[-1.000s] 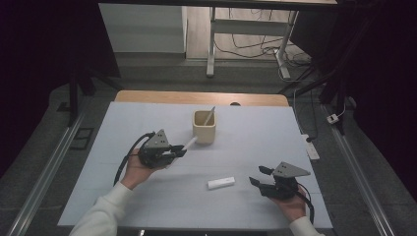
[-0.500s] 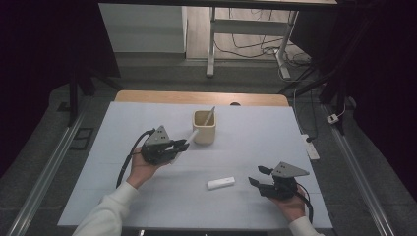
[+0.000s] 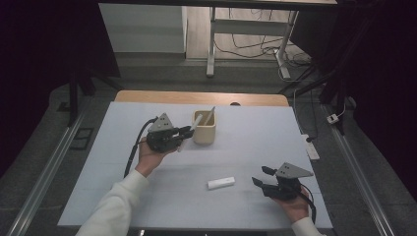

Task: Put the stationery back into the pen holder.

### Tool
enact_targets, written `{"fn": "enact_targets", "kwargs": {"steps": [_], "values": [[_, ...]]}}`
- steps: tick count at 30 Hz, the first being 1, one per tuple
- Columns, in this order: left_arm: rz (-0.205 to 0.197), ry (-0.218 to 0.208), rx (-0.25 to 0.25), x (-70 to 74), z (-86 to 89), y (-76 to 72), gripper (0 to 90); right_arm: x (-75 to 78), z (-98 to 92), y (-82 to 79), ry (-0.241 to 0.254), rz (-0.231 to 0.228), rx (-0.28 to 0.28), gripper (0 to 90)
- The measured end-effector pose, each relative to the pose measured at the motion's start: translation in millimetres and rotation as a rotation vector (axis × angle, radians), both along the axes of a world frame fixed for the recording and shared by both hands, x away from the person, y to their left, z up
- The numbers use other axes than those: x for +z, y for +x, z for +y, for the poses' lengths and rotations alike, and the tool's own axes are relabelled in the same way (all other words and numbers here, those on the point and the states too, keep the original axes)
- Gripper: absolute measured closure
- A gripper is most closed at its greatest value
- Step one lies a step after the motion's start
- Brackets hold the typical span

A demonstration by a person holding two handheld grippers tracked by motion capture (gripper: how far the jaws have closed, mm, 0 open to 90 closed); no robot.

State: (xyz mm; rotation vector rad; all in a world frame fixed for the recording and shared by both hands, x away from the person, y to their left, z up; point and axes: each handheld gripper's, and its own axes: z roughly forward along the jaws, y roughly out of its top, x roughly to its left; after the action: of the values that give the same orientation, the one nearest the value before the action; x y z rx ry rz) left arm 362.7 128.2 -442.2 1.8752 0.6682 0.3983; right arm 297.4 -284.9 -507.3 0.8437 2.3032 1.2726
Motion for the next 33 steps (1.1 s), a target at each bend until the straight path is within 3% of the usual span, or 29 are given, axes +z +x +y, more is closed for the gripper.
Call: {"fn": "enact_targets", "kwargs": {"steps": [10, 17, 27, 33], "values": [[-0.017, -0.032, 0.012, 8.0, -4.5, 16.8, 78.1, -0.3, 0.4, -0.2, 0.001, 0.002, 0.002, 40.5], [-0.039, -0.021, 0.040, 11.6, -10.3, 28.0, 78.1, -0.7, 0.5, -0.5, -0.013, 0.002, 0.002, 40.5], [-0.036, -0.023, 0.057, 11.6, -14.7, 39.1, 78.1, -1.0, -0.1, -0.5, -0.010, 0.001, 0.000, 40.5], [-0.034, -0.056, 0.067, 12.3, -19.0, 46.1, 78.1, -1.3, 0.0, -0.6, -0.012, 0.002, 0.001, 40.5]]}}
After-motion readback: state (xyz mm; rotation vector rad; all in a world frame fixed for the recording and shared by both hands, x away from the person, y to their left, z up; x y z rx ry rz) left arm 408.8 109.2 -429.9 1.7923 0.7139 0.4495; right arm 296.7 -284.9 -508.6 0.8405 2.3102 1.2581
